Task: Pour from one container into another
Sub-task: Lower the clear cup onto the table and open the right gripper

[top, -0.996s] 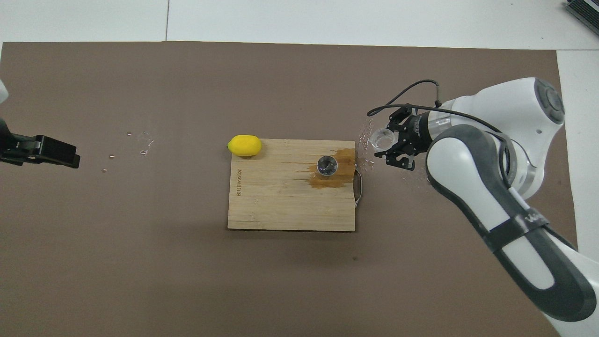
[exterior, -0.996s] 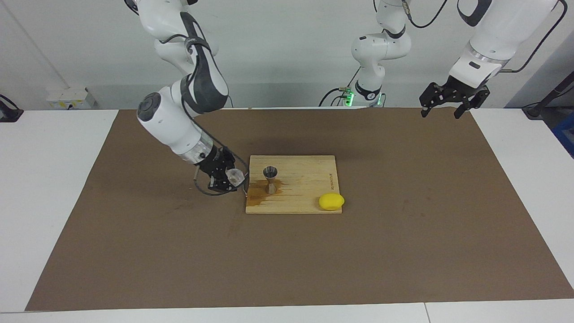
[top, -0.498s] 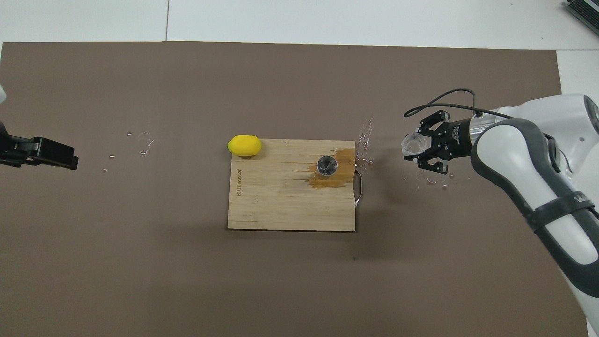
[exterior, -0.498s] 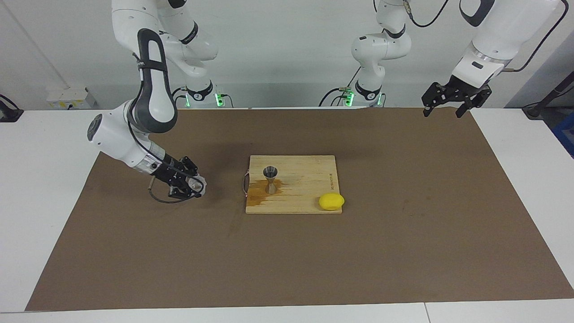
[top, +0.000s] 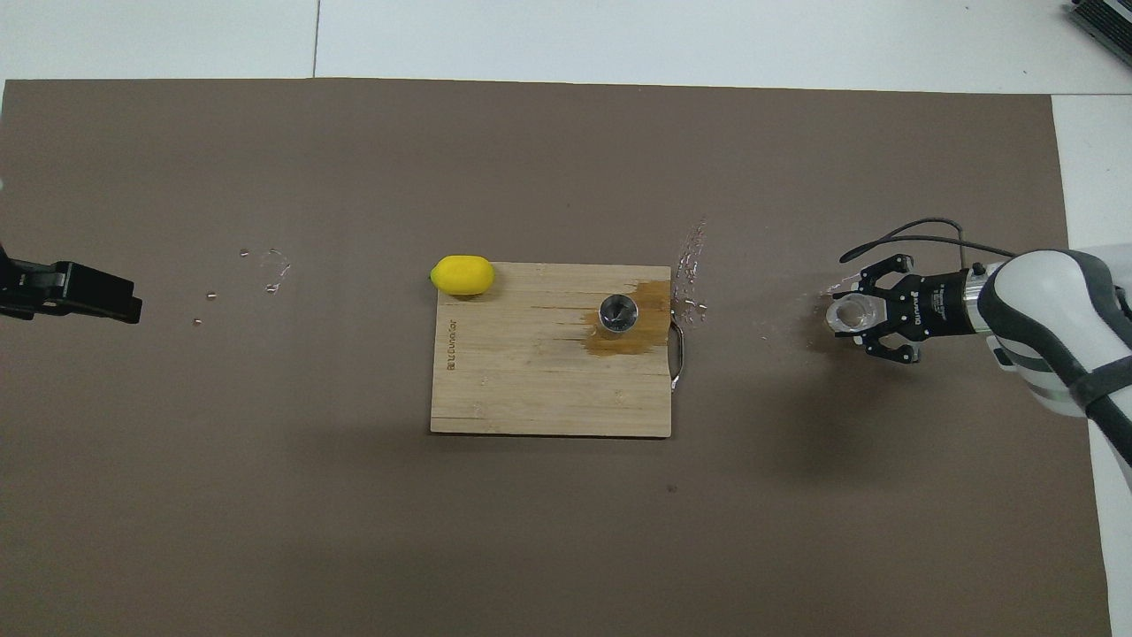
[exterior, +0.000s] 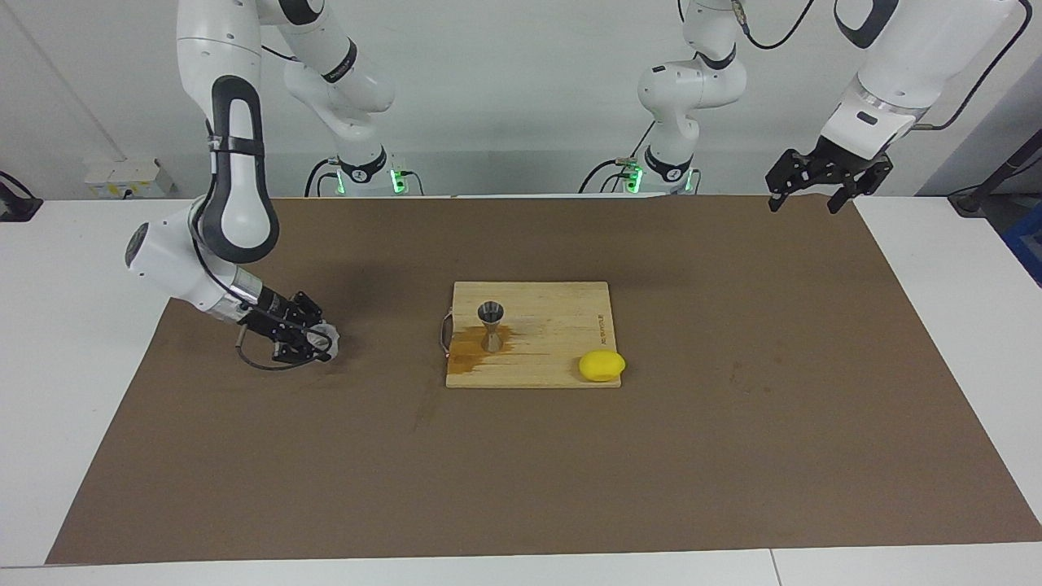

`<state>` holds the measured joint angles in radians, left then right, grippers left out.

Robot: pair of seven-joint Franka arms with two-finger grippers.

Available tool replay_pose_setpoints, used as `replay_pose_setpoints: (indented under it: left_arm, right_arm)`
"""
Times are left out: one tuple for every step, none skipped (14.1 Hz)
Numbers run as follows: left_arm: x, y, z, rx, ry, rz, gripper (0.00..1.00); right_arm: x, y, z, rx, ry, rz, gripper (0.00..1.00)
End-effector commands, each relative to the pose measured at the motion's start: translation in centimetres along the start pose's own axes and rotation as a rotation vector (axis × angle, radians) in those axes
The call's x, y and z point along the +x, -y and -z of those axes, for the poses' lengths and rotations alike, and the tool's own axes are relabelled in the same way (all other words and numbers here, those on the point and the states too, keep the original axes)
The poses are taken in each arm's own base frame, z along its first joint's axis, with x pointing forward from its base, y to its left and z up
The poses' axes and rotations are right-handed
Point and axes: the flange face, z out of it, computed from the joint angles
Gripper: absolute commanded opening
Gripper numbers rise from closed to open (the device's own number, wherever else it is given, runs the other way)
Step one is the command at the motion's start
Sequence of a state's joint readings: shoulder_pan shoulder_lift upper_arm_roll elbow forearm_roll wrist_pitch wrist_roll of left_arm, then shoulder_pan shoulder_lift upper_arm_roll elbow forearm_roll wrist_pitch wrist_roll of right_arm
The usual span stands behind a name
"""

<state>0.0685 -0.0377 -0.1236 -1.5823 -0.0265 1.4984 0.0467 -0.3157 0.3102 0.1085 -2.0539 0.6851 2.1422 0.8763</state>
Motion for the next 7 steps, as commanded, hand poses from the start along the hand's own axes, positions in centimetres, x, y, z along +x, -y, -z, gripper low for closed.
replay_pose_setpoints:
  left_arm:
    - [-0.8, -0.2, 0.0, -0.002, -0.011, -0.004, 1.00]
    - [-0.8, -0.2, 0.0, -0.002, -0.011, -0.004, 1.00]
    - [-0.8, -0.2, 0.0, -0.002, -0.011, -0.004, 1.00]
    - [-0.8, -0.2, 0.0, -0.002, -0.011, -0.004, 1.00]
    - [-0.8, -0.2, 0.0, -0.002, -0.011, -0.004, 1.00]
    - [-0.8, -0.2, 0.0, -0.002, -0.012, -0.004, 1.00]
    - [-0.8, -0.2, 0.0, -0.002, -0.011, -0.004, 1.00]
  right_arm:
    - [2.8, -0.6, 0.4, 0.015, 0.048, 0.031, 0.00]
    - [2.6, -0.7, 0.3, 0.016, 0.073, 0.020, 0.00]
    - [2.3, -0.5, 0.4, 0.025, 0.076, 0.017, 0.00]
    - [1.8, -0.4, 0.6, 0.030, 0.067, 0.031, 0.71]
    - [1.4, -0.2, 0.9, 0.036, 0.062, 0.035, 1.00]
    - [1.2, -0.1, 1.2, 0.042, 0.059, 0.036, 1.00]
    - [1.2, -0.1, 1.5, 0.047, 0.056, 0.038, 1.00]
